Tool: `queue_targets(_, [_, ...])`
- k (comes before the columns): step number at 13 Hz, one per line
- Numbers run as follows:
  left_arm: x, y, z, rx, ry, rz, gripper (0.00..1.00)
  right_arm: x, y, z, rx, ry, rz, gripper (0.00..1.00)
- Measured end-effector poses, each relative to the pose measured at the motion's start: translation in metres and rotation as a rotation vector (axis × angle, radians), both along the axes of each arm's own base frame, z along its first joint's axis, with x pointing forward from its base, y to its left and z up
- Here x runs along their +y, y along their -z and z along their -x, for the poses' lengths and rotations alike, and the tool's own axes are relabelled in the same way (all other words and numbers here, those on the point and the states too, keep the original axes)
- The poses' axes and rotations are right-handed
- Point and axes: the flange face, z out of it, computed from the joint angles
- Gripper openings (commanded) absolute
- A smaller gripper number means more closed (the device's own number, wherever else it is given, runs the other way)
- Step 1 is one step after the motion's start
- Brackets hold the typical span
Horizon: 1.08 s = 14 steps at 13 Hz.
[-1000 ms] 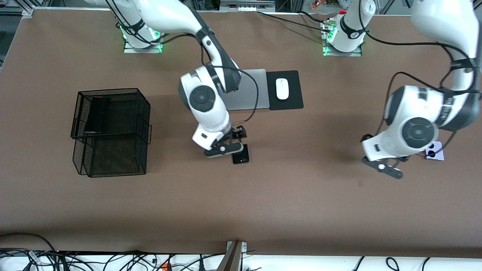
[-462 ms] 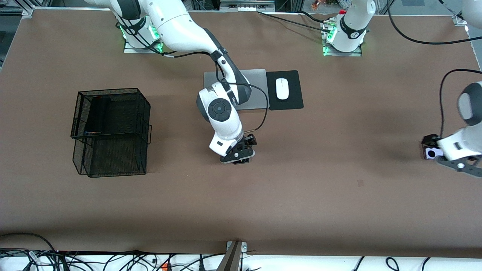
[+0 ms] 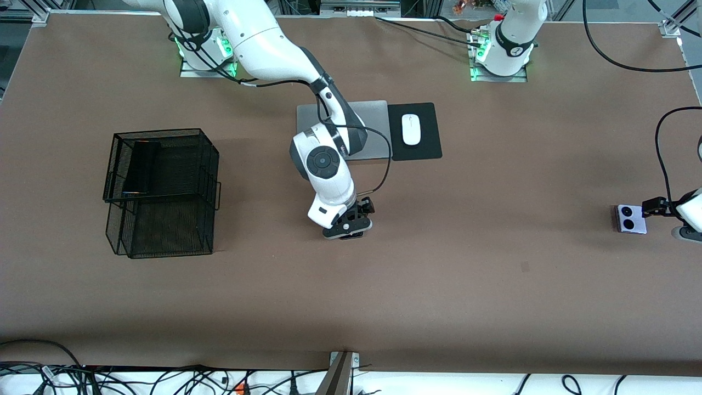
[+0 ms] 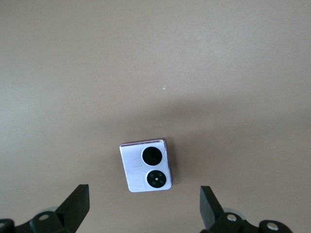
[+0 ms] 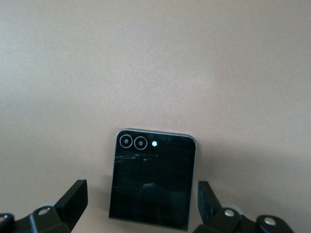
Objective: Place phones with both arms
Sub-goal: 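Grasp the flip phone with the right gripper while the left gripper reaches the white phone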
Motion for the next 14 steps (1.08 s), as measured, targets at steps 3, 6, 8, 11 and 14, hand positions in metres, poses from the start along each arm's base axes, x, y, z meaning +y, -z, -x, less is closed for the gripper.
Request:
queue_targets(3, [0.02, 0.015, 0.009, 0.005, -0.047, 0.025, 1.0, 0.001, 0.012, 0.003, -0.001, -0.008, 0.013, 0.99])
queue_targets(6, [0.043, 0.031, 0.017, -0.012, -0.081, 0.028, 1.0, 0.005, 0.015, 0.006, 0.003, -0.003, 0.014, 0.99])
queue_targets(8, [0.053, 0.047, 0.019, -0.032, -0.106, 0.045, 1.0, 0.005, 0.016, 0.007, 0.003, 0.002, 0.016, 0.99])
queue_targets(11, [0.057, 0.072, 0.02, -0.059, -0.137, 0.076, 1.0, 0.003, 0.025, 0.009, 0.009, -0.003, 0.035, 0.99])
queue_targets(14, [0.051, 0.095, 0.025, -0.089, -0.158, 0.076, 1.0, 0.004, 0.027, 0.011, 0.005, -0.009, 0.047, 0.99])
